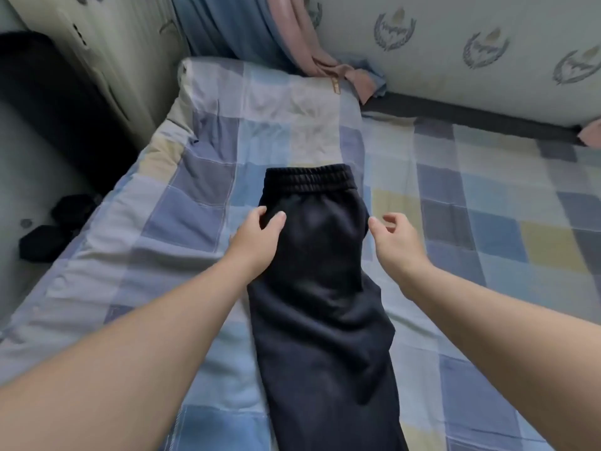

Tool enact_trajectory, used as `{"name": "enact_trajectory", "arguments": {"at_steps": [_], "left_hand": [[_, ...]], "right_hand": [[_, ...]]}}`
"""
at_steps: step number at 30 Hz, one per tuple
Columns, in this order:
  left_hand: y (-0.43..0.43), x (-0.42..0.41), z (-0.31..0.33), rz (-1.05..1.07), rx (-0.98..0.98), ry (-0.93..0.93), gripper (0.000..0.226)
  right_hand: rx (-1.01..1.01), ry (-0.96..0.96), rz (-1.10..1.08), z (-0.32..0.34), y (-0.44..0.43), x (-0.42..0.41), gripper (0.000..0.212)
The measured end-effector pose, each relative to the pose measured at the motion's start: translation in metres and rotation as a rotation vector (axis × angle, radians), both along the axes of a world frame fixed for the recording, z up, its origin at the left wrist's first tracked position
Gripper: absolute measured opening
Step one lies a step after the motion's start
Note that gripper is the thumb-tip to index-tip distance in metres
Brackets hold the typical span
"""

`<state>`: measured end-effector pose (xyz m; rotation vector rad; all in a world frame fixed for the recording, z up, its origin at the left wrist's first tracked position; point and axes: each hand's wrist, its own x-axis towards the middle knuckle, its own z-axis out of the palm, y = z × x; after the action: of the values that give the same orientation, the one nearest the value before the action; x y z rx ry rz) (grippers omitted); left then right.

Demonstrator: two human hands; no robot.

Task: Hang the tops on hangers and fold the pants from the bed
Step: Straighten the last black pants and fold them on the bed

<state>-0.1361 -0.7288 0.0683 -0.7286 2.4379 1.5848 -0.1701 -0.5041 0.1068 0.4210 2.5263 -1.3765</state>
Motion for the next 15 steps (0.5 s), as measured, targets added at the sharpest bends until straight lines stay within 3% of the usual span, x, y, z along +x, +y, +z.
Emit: {"name": "enact_trajectory", "arguments": {"at_steps": [6, 15], "left_hand": [[0.043, 0.112, -0.071, -0.099, -0.224, -0.179, 0.061], [0.104, 0.234, -0.064, -0.276, -0.326, -0.209, 0.063]], "right_hand": [[0.029, -0.194, 0.176, -0.067, 0.025, 0.087, 0.054], [0.097, -0.272, 0.368, -0.062, 0.066, 0.193, 0.060]]}}
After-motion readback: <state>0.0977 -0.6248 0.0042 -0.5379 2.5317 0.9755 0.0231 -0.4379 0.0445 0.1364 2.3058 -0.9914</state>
